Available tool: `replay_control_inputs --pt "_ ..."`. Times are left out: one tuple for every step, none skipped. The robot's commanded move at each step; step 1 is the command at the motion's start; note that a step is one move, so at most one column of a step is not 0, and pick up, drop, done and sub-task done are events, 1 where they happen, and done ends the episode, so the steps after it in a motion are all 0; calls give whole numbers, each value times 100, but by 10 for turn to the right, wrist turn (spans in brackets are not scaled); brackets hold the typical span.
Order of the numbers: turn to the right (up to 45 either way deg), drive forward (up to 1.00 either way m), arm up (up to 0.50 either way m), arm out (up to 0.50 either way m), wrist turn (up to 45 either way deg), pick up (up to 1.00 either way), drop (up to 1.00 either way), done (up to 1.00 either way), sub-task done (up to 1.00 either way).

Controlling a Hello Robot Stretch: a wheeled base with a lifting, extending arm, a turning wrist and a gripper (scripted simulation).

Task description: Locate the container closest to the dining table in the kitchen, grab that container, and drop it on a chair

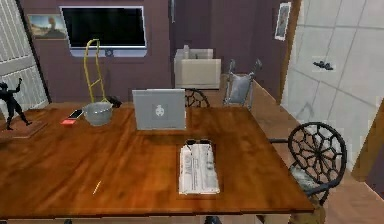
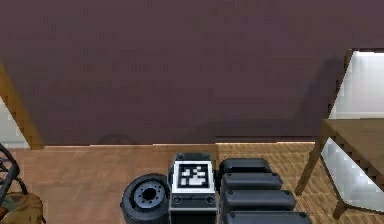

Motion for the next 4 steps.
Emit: replay_control_inputs --pt "-150 0 0 0 0 0 0 0 0" --pt "450 0 0 0 0 0 0 0 0" --pt "240 0 0 0 0 0 0 0 0" --pt "-450 0 0 0 0 0 0 0 0"
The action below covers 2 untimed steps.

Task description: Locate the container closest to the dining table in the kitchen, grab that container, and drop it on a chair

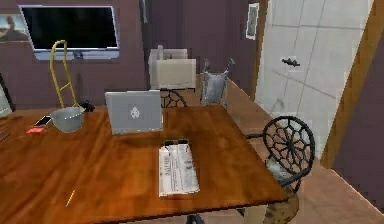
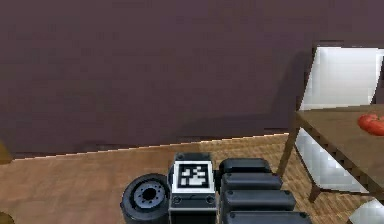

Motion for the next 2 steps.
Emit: replay_control_inputs --pt "-450 0 0 0 0 0 0 0 0" --pt "-450 0 0 0 0 0 0 0 0"
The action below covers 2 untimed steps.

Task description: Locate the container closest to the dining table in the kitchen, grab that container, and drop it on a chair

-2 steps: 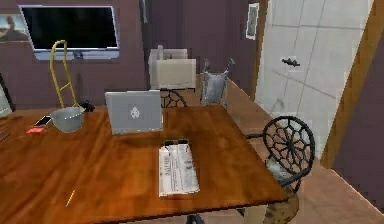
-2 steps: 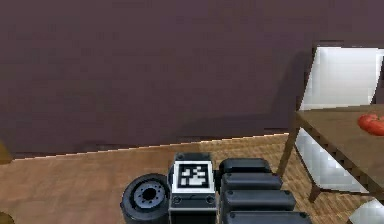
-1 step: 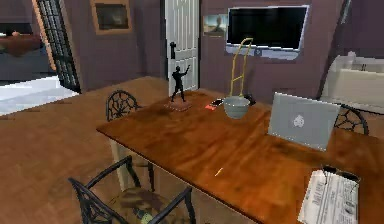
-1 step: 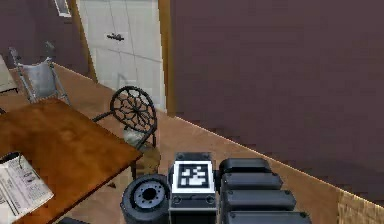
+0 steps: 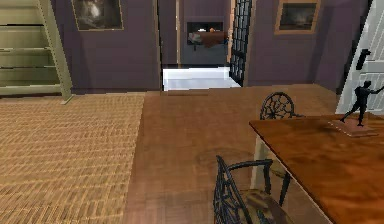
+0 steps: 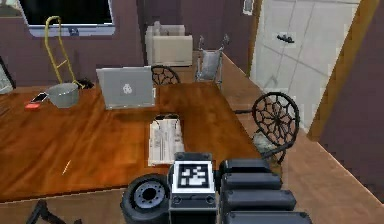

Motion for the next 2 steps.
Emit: replay_control_inputs --pt "-60 0 0 0 0 0 0 0 0" --pt "0 100 0 0 0 0 0 0 0"
